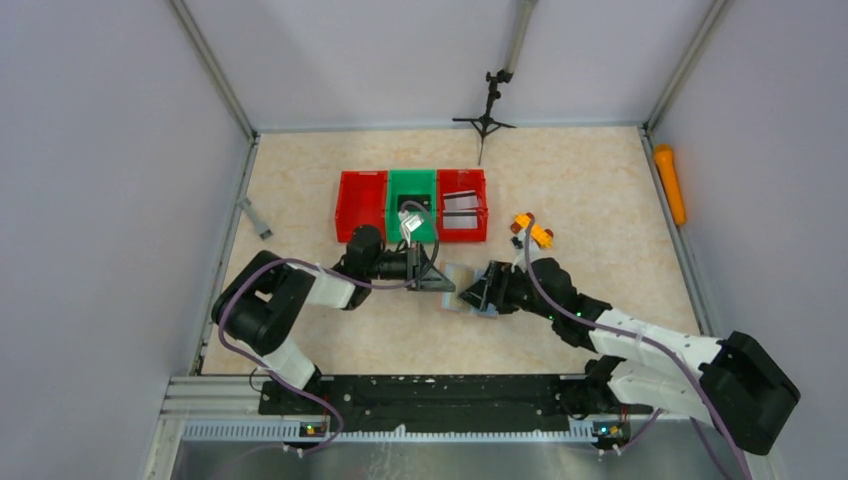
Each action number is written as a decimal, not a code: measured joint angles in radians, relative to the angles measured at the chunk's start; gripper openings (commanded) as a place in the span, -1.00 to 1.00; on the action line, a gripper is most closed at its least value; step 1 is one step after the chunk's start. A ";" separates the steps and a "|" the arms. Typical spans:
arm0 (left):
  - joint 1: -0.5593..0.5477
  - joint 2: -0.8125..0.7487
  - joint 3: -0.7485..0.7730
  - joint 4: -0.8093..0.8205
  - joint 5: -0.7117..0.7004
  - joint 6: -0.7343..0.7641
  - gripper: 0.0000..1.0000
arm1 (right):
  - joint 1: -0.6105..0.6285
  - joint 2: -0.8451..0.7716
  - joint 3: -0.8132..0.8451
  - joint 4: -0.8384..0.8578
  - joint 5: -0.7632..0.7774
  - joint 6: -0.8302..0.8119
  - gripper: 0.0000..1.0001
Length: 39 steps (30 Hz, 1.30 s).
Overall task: Take the credit cards out of the card holder
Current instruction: Remove the credit card from the card holder.
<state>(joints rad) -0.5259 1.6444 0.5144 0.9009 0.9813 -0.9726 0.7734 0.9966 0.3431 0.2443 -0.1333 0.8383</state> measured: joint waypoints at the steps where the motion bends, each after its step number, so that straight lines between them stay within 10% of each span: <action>1: 0.000 0.000 0.000 -0.006 -0.003 0.003 -0.77 | 0.005 0.014 0.000 0.000 0.000 -0.006 0.54; 20: -0.005 0.058 0.119 -0.354 -0.076 0.166 -0.83 | 0.064 0.202 0.026 0.038 0.096 -0.043 -0.32; 39: -0.018 0.065 0.191 -0.618 -0.183 0.296 -0.41 | 0.064 0.399 0.089 0.047 0.165 -0.043 -0.49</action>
<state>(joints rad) -0.5434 1.7092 0.7052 0.2832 0.7982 -0.6769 0.8379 1.3952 0.4320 0.2916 0.0315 0.7956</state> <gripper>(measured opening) 0.210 0.259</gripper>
